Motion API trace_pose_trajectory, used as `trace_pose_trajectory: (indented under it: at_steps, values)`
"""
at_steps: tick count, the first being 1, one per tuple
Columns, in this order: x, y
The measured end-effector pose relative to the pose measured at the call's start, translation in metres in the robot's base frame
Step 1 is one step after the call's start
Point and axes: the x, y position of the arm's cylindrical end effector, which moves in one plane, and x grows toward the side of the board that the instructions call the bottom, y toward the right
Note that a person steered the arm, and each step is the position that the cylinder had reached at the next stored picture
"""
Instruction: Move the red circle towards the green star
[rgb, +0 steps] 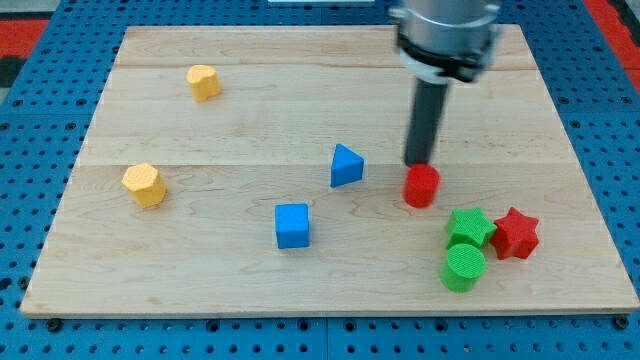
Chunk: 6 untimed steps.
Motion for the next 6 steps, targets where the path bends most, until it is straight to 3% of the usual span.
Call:
trace_pose_trajectory:
  at_steps: [1,2,3,4,5,6]
  values:
    - [-0.023,-0.034]
    - [-0.015,-0.026]
    - [0.013,0.034]
    - [-0.017,0.007]
    - [-0.006,-0.056]
    - [0.029,0.006]
